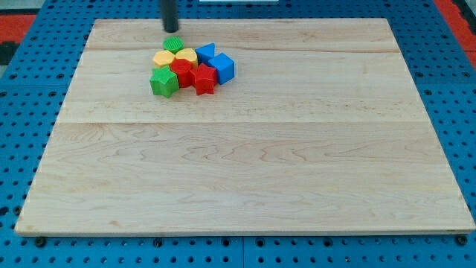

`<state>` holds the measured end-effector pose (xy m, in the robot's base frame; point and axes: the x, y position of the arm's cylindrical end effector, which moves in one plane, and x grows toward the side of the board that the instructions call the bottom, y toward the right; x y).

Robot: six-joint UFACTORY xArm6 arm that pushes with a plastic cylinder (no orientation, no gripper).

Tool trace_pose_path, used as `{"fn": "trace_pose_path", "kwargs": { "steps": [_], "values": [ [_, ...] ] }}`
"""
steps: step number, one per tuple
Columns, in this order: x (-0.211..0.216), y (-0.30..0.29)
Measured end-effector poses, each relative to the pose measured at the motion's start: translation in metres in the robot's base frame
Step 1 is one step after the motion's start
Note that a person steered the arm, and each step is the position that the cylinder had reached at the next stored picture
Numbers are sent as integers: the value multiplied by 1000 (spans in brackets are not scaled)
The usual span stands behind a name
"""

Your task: Push the green circle down a bit

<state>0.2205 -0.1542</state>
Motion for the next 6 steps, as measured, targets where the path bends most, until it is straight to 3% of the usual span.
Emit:
{"fn": "trace_pose_path", "kwargs": {
  "steps": [1,2,3,4,6],
  "values": [
    [19,11],
    [29,75],
    [9,83],
    [1,11],
    [32,54]
  ]
}}
